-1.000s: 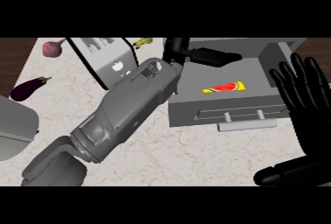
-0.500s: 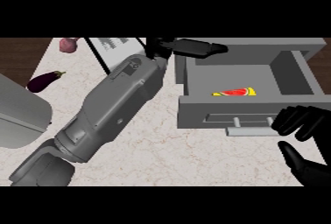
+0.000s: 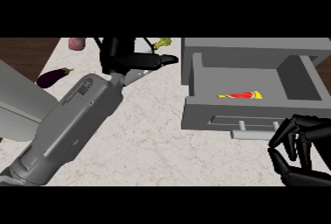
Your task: Pick up the cup, place it into the drawer and close the drawer
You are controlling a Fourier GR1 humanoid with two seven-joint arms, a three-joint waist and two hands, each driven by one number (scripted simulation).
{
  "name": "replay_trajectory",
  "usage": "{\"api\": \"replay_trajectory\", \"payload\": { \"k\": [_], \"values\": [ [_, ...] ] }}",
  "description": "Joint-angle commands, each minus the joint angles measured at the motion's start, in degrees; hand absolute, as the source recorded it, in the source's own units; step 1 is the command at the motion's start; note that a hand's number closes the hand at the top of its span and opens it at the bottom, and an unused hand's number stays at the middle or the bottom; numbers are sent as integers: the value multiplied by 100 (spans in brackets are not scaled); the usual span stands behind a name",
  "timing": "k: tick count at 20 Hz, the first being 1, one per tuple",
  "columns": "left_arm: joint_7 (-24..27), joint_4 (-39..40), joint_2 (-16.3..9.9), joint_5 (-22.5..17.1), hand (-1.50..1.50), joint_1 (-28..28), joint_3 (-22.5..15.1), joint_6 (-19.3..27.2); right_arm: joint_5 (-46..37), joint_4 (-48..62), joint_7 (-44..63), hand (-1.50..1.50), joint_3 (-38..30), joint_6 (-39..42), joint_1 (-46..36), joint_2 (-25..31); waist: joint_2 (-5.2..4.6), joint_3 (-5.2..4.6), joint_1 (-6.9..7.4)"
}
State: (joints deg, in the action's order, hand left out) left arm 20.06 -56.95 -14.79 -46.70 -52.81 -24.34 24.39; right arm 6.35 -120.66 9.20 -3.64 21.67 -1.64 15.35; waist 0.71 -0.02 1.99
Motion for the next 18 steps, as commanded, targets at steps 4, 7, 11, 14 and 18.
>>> {"api": "replay_trajectory", "payload": {
  "k": [4,7,11,14,18],
  "values": [
    [-82,-1716,-812,-60,-150,1901,143,-187,-814,437,-229,150,215,-20,98,-6,-39,1,-49],
    [-45,-2063,-1116,-151,-150,2458,385,-548,-1322,671,-412,150,483,-3,-66,39,-53,0,-76],
    [-134,-2423,-1326,-196,-150,2665,470,-555,-2706,892,-1050,150,946,2,-261,565,-46,2,12],
    [-19,-2618,-1519,-226,-150,3108,639,-851,-3581,1422,-1513,150,1330,-410,-229,518,-68,3,-45],
    [-143,-2736,-1856,-345,-150,3465,1001,-1257,-4398,2492,-1802,150,1779,-988,-632,220,-77,4,-66]
  ]
}}
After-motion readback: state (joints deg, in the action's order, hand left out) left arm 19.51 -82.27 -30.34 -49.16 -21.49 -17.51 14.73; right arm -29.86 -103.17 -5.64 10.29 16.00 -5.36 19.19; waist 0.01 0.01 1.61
